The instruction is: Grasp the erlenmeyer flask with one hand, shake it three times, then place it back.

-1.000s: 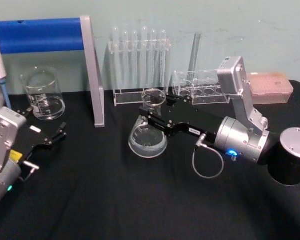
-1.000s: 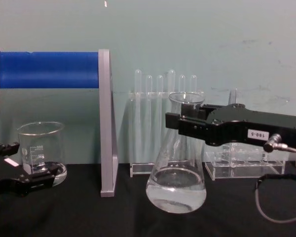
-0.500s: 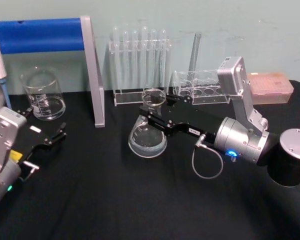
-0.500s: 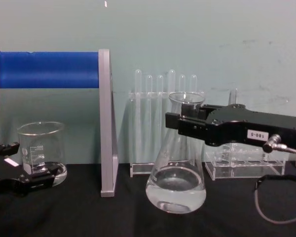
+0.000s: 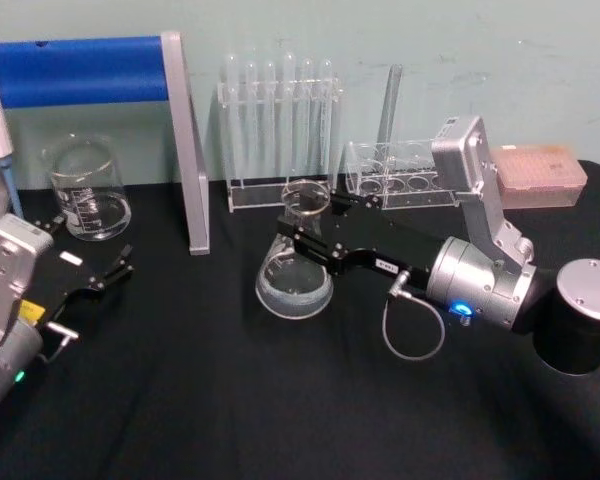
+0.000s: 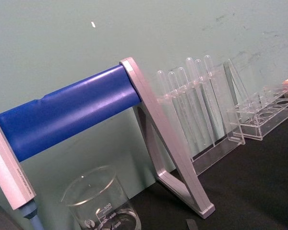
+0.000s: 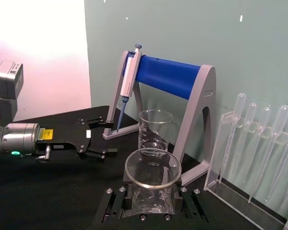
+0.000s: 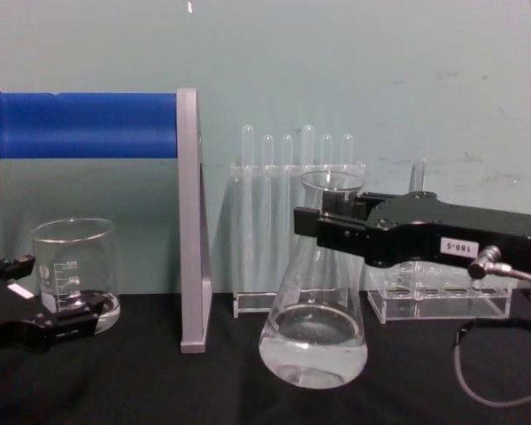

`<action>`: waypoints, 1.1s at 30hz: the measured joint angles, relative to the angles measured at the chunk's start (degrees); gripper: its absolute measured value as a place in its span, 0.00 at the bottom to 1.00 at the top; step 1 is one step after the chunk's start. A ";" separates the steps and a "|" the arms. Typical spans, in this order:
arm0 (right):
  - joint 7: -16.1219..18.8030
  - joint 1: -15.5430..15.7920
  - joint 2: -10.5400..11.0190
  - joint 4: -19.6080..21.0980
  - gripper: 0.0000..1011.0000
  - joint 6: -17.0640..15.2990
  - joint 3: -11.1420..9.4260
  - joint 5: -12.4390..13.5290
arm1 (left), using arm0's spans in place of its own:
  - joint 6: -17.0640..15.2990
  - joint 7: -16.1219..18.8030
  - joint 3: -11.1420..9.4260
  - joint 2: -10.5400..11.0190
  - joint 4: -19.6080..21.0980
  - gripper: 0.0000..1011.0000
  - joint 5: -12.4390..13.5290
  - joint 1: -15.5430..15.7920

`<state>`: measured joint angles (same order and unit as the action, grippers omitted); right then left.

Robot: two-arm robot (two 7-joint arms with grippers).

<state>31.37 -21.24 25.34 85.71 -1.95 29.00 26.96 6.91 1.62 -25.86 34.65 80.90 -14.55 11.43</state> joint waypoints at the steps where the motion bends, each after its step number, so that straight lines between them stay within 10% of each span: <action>1: 0.03 0.00 -0.01 0.00 0.44 -0.03 0.03 -0.01 | 0.00 0.00 0.00 0.00 0.00 0.99 0.00 0.00; 33: 12.62 0.81 4.19 5.80 0.44 2.41 6.79 5.45 | 0.00 0.00 0.00 0.00 0.00 0.99 0.00 0.00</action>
<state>43.99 -20.43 29.54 91.50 0.46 35.78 32.41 6.91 1.62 -25.86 34.65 80.90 -14.55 11.43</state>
